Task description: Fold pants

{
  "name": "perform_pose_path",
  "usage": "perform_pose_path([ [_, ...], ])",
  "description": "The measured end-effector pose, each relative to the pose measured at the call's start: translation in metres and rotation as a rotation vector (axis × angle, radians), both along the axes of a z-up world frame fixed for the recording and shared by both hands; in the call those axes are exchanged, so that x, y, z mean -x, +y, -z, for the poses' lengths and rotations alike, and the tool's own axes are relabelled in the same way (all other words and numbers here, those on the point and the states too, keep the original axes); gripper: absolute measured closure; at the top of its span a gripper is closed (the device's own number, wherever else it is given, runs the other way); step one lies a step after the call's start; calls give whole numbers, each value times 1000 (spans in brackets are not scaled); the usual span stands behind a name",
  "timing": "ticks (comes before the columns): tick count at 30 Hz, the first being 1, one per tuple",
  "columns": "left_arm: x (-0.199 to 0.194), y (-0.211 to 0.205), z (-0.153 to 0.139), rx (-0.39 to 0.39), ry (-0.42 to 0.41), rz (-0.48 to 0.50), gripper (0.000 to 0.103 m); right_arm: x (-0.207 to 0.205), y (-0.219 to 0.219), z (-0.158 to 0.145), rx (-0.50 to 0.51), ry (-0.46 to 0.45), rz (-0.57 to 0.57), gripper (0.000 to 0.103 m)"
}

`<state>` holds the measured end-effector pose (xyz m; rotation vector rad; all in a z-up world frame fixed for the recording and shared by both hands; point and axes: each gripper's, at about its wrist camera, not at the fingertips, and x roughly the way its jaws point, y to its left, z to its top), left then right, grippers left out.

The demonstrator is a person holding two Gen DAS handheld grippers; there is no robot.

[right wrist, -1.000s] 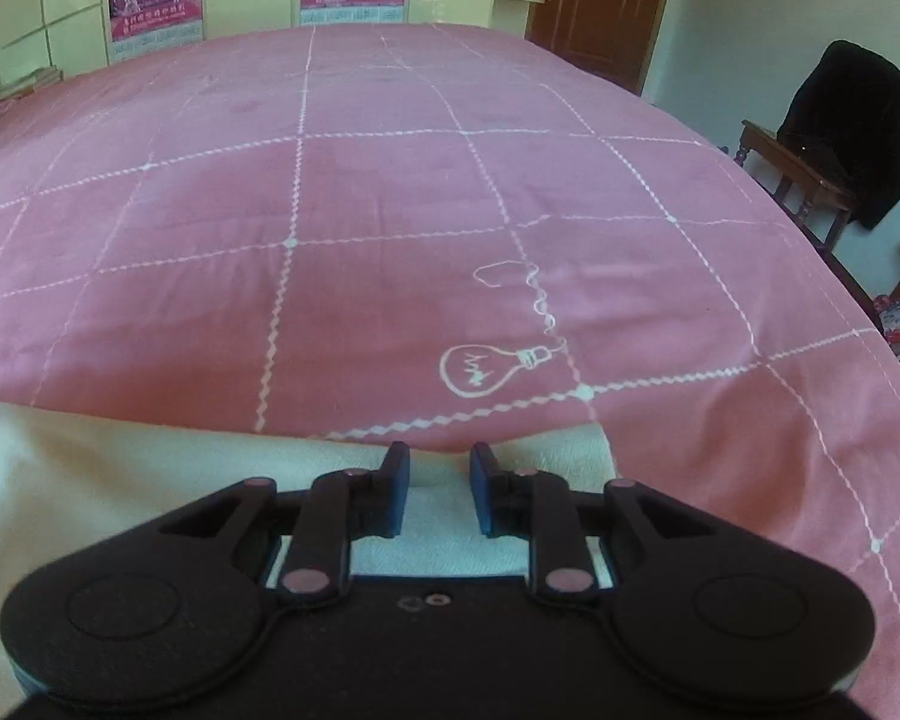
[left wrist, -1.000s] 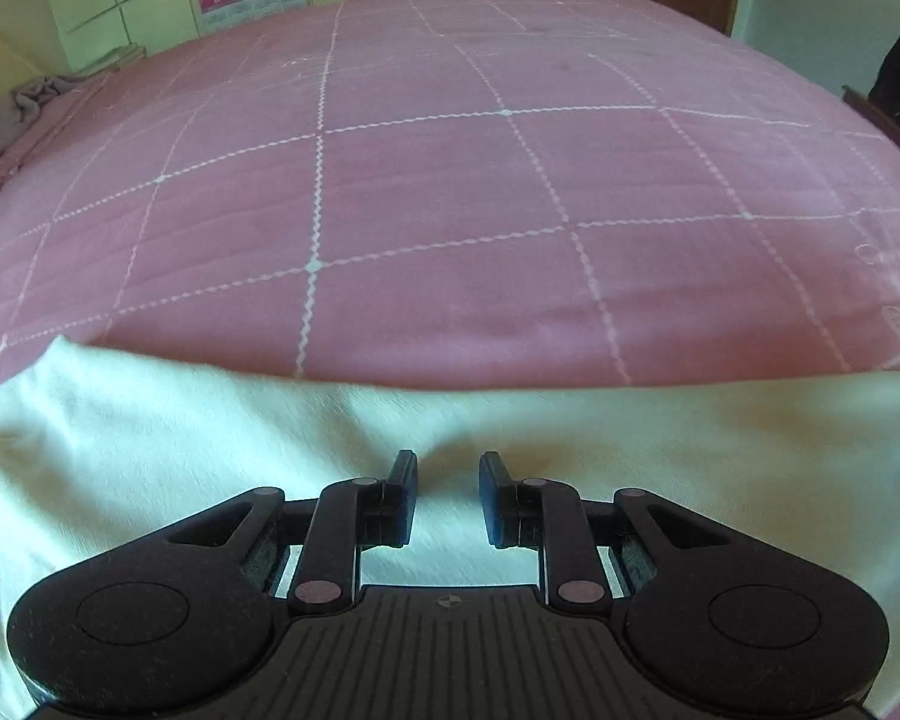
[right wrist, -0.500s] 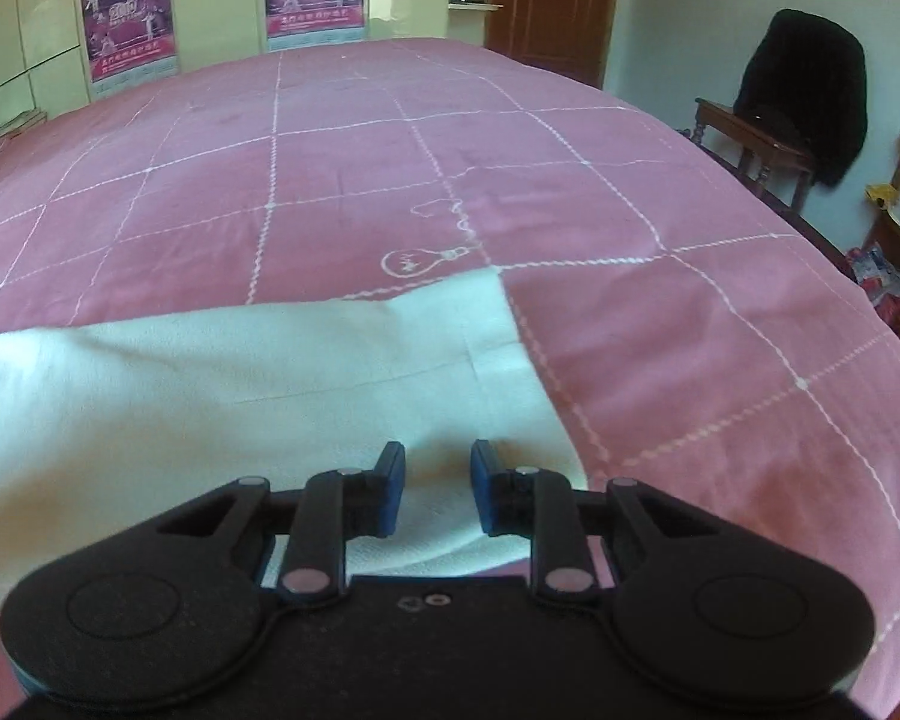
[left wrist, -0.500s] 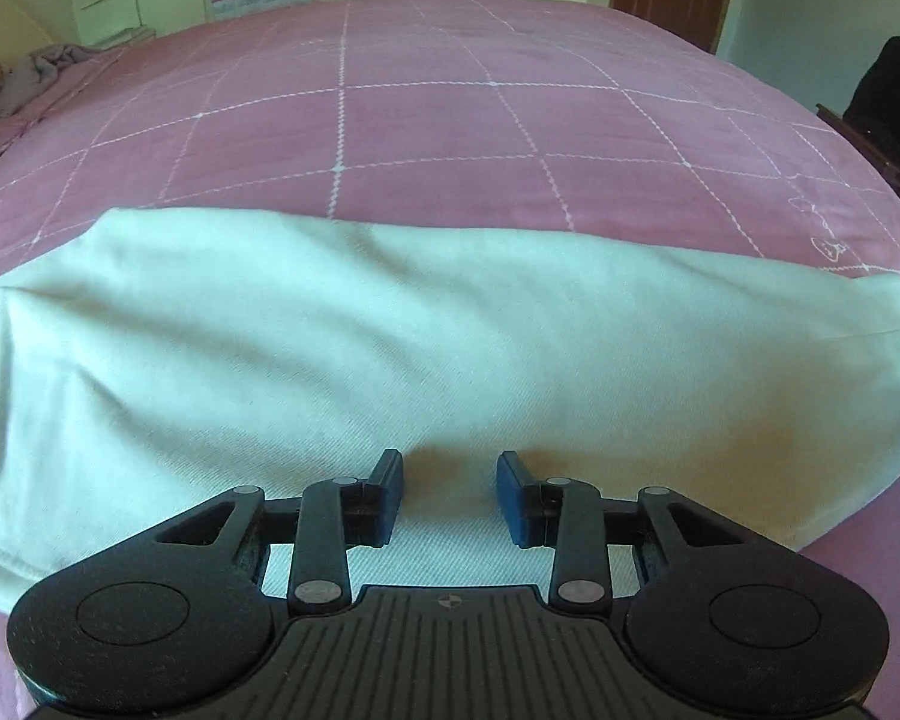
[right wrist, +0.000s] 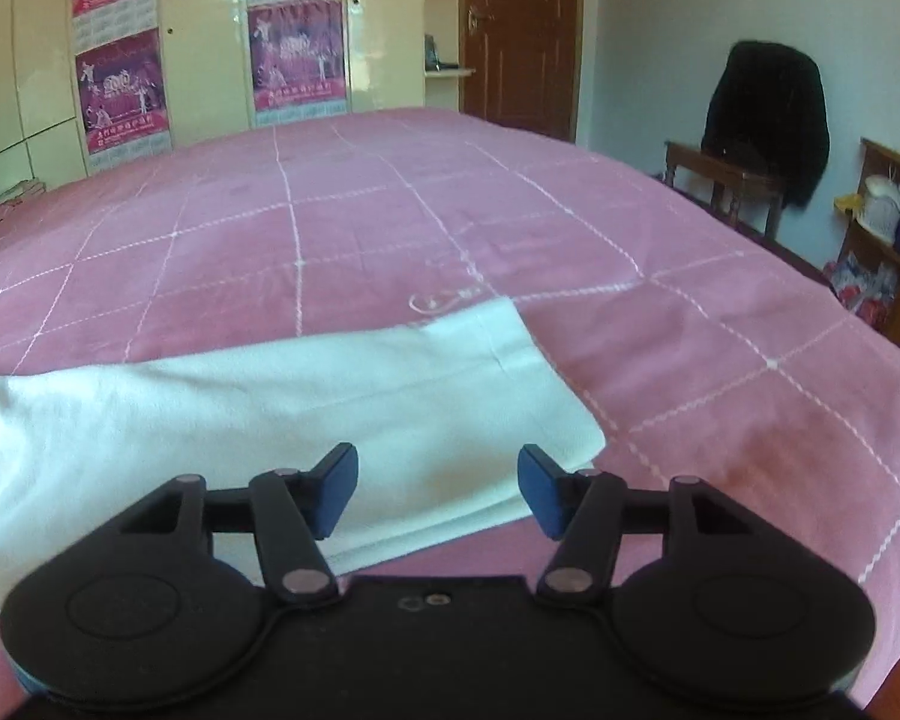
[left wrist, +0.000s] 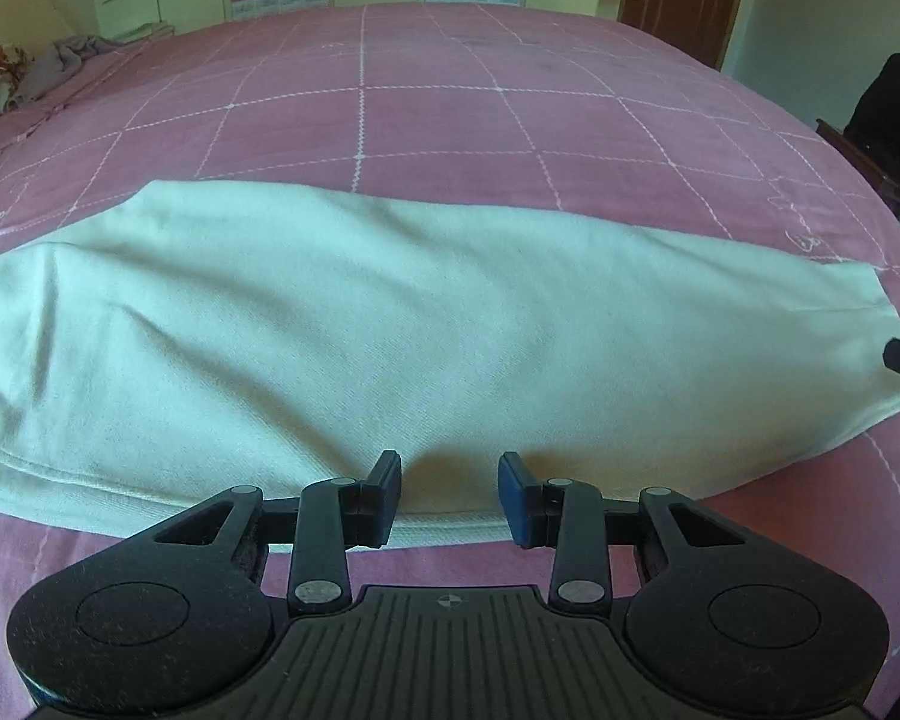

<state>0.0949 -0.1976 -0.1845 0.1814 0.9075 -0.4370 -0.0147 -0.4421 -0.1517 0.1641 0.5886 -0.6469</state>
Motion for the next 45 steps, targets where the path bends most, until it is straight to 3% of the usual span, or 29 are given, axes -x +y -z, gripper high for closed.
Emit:
perform_pose_path([
  [4,4,0,10,-13,-11,1,65,-14,12,11,-61,28,-60,44],
  [6,3,0,8,-10,2,-7,65,-28,21,27,-27,132,-73,40],
  [8,4,-1,7,-16,7,-9,65,-35,30,34,34,163,-80,37],
  [12,4,-4,5,-29,14,-16,65,-31,26,32,10,127,-68,35],
  [17,1,-4,0,-22,36,-42,65,-12,26,15,12,-21,-38,29],
  [22,0,-14,-5,-16,38,-34,64,-13,27,15,3,-49,-40,28],
  [26,0,-29,-7,-28,23,-7,64,-17,22,22,-37,-30,-20,26],
  [29,0,-36,0,-40,33,-8,64,-25,19,34,-39,56,1,20],
  [31,2,-38,1,-53,16,4,64,-27,20,34,-30,55,-5,17],
  [39,-3,-56,-14,-40,3,34,63,11,-13,20,-239,-130,129,22],
  [45,-3,-86,-20,-21,-1,86,63,36,-34,19,-387,-207,223,27],
])
